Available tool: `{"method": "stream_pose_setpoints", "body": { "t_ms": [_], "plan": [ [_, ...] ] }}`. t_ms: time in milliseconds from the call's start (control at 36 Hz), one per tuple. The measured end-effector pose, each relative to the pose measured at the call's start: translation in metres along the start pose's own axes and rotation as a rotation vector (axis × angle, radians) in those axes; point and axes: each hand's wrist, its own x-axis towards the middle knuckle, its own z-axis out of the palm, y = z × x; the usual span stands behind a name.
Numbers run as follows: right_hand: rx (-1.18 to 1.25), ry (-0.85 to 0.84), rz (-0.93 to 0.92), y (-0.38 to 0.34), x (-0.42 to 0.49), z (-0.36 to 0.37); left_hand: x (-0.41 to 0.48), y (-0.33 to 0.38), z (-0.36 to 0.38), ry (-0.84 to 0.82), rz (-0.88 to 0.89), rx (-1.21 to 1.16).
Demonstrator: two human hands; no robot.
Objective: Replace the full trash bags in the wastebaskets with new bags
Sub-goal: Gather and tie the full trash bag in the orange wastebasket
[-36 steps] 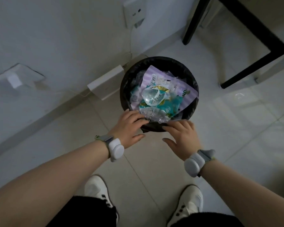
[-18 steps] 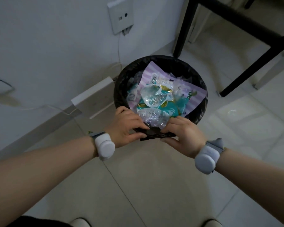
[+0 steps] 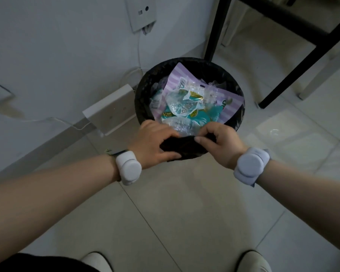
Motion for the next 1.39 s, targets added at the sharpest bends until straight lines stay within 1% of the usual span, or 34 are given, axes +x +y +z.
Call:
{"method": "stream_pose_setpoints", "body": {
  "t_ms": [56, 139, 194, 306, 361, 389, 472, 528, 611, 694, 778, 861, 889, 944, 1000, 1056, 1111, 1139, 1194, 1278, 1333, 1389],
  "plan": [
    [0.011, 0.006, 0.045, -0.002, 0.000, 0.000, -0.003, 0.003, 0.008, -0.013, -0.012, 0.007],
    [0.013, 0.043, 0.013, -0.003, -0.002, -0.001, 0.003, 0.006, 0.005, 0.014, -0.031, -0.125],
    [-0.036, 0.030, -0.088, -0.005, -0.005, -0.005, 0.008, 0.007, 0.000, 0.014, -0.058, -0.176],
    [-0.348, -0.083, -0.349, 0.001, -0.010, -0.002, 0.012, 0.007, -0.006, -0.015, -0.145, -0.218],
    [-0.457, -0.071, -0.419, 0.005, -0.012, 0.003, 0.014, 0.008, -0.008, -0.015, -0.166, -0.220],
    [-0.468, -0.060, -0.427, 0.006, -0.012, 0.004, 0.015, 0.008, -0.010, -0.014, -0.172, -0.219],
    [-0.402, -0.083, -0.401, 0.004, -0.009, 0.000, 0.017, 0.009, -0.013, -0.035, -0.165, -0.191],
    [-0.359, -0.108, -0.387, 0.003, -0.008, -0.003, 0.017, 0.012, -0.015, -0.080, -0.116, -0.155],
    [-0.278, -0.139, -0.361, 0.002, -0.010, -0.004, 0.015, 0.017, -0.012, -0.148, -0.036, -0.031],
    [-0.173, -0.126, -0.319, 0.001, -0.012, -0.001, 0.011, 0.021, 0.000, -0.151, 0.024, 0.083],
    [-0.076, -0.084, -0.221, -0.003, -0.012, 0.002, 0.010, 0.018, 0.002, -0.175, 0.065, 0.007],
    [0.067, -0.022, -0.032, -0.006, -0.010, 0.000, 0.010, 0.016, -0.003, -0.224, 0.101, -0.132],
    [0.099, -0.006, 0.013, -0.006, -0.008, -0.002, 0.009, 0.016, -0.004, -0.212, 0.099, -0.147],
    [0.111, 0.005, 0.030, -0.007, -0.006, -0.004, 0.008, 0.017, -0.005, -0.169, 0.089, -0.163],
    [0.076, -0.048, -0.005, -0.007, -0.007, -0.005, 0.008, 0.017, -0.005, -0.138, 0.071, -0.175],
    [-0.027, -0.127, -0.077, -0.007, -0.010, -0.003, 0.011, 0.019, -0.005, -0.125, 0.036, -0.182],
    [-0.101, -0.149, -0.172, -0.006, -0.011, 0.002, 0.013, 0.021, -0.005, -0.140, -0.053, -0.206],
    [-0.110, -0.137, -0.172, -0.007, -0.011, 0.004, 0.013, 0.022, -0.004, -0.157, -0.106, -0.219],
    [-0.086, -0.092, -0.095, -0.009, -0.009, 0.006, 0.016, 0.023, -0.005, -0.179, -0.173, -0.221],
    [-0.024, -0.084, 0.065, -0.013, -0.004, 0.003, 0.020, 0.024, -0.007, -0.239, -0.187, -0.236],
    [0.043, -0.050, 0.137, -0.013, -0.001, -0.001, 0.020, 0.023, -0.007, -0.291, -0.177, -0.176],
    [0.071, -0.027, 0.167, -0.014, 0.000, -0.003, 0.020, 0.022, -0.005, -0.264, -0.145, -0.096]
  ]
}}
